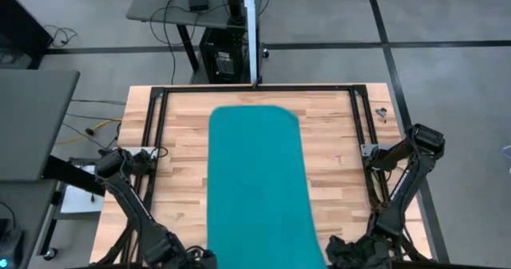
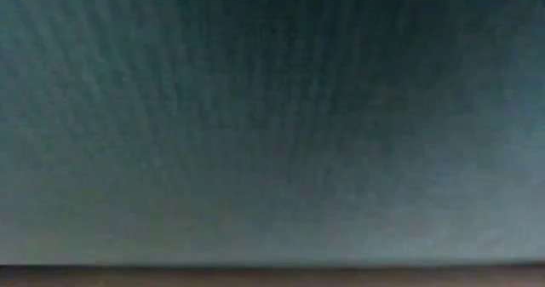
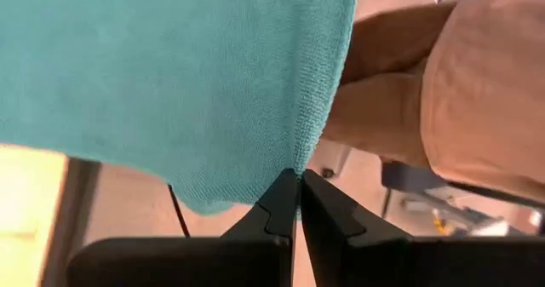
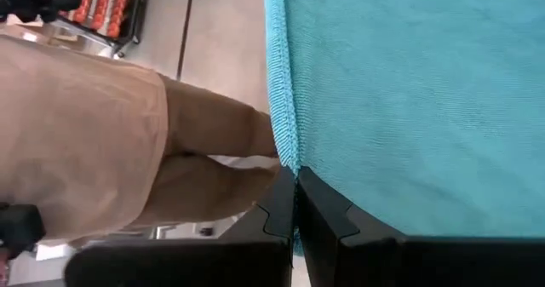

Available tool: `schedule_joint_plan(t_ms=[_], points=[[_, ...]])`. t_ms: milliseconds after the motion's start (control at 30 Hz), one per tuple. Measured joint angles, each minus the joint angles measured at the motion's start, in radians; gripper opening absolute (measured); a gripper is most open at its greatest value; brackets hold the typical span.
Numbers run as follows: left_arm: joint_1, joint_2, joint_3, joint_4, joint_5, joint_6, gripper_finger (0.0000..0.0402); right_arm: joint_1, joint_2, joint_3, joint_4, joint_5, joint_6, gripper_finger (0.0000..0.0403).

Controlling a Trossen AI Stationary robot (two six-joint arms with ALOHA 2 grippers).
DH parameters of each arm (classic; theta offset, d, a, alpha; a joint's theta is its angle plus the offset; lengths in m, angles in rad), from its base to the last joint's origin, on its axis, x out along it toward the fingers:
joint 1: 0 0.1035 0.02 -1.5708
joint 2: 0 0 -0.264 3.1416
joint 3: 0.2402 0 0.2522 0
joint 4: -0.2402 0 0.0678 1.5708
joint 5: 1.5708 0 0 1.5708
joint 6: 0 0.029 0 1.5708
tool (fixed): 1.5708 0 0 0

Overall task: Roll towel
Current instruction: Fold the blue towel in half

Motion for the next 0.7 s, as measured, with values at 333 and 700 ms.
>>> schedule_joint_plan(t_ms=[333, 700], points=[[0.112, -0.153, 0.002, -0.283, -0.027, 0.108, 0.0, -0.125, -0.158, 0.0, -0.235, -0.002, -0.076, 0.0], [0.441, -0.436, -0.202, -0.598, -0.099, 0.466, 0.0, -0.457, -0.386, -0.034, -0.67, -0.002, -0.226, 0.0]])
